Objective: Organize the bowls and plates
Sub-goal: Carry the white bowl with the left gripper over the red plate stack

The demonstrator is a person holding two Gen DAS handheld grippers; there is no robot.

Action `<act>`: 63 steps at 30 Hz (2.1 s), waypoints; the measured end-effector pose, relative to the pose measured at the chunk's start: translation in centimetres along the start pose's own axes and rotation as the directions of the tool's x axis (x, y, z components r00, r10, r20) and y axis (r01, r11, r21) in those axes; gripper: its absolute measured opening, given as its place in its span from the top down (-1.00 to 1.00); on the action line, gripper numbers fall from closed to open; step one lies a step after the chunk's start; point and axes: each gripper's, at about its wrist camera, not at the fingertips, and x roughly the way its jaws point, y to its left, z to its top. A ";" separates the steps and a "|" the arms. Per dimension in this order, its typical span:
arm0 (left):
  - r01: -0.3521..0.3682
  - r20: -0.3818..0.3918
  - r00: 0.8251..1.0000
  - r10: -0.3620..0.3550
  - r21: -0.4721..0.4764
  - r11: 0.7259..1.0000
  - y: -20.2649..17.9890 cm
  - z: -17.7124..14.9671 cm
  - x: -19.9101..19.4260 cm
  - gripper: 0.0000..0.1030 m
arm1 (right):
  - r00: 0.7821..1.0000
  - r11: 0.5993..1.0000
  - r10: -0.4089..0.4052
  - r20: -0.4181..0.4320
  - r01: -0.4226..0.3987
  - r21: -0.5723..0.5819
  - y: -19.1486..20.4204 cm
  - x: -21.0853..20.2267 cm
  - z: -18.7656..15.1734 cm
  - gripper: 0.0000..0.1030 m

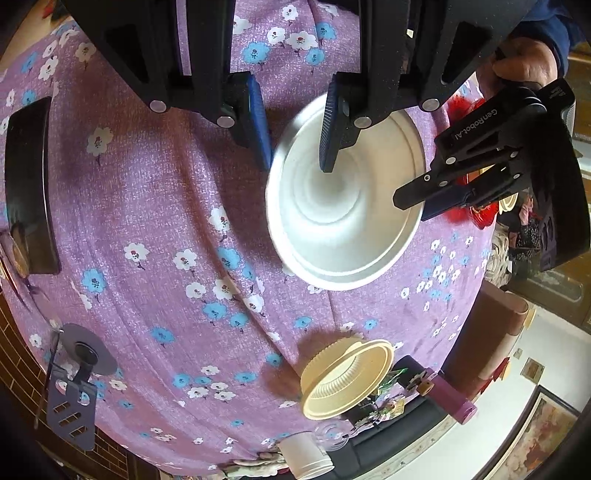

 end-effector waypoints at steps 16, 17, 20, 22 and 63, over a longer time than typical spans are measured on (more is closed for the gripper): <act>-0.042 0.041 0.998 0.040 0.057 0.998 -1.1 -0.1 -1.0 0.55 | 1.000 0.999 -0.026 -0.012 0.026 -0.019 0.1 0.6 -0.1 0.55; -0.043 0.042 0.998 0.041 0.054 0.998 -1.1 -0.2 -1.0 0.55 | 1.000 0.999 -0.026 -0.011 0.025 -0.023 0.2 0.5 -0.1 0.55; -0.050 0.045 0.998 0.048 0.045 0.998 -0.9 -0.4 -1.4 0.55 | 1.000 0.999 -0.021 -0.013 0.020 -0.026 0.4 0.5 0.0 0.55; -0.054 0.050 0.997 0.052 0.037 0.998 -0.8 -0.5 -1.6 0.55 | 1.000 0.999 -0.015 -0.010 0.015 -0.032 0.7 0.3 -0.1 0.55; -0.151 0.167 0.971 0.173 -0.139 0.979 4.8 -2.4 -9.2 0.54 | 0.992 0.971 0.127 0.005 -0.123 -0.206 8.8 -1.2 2.0 0.54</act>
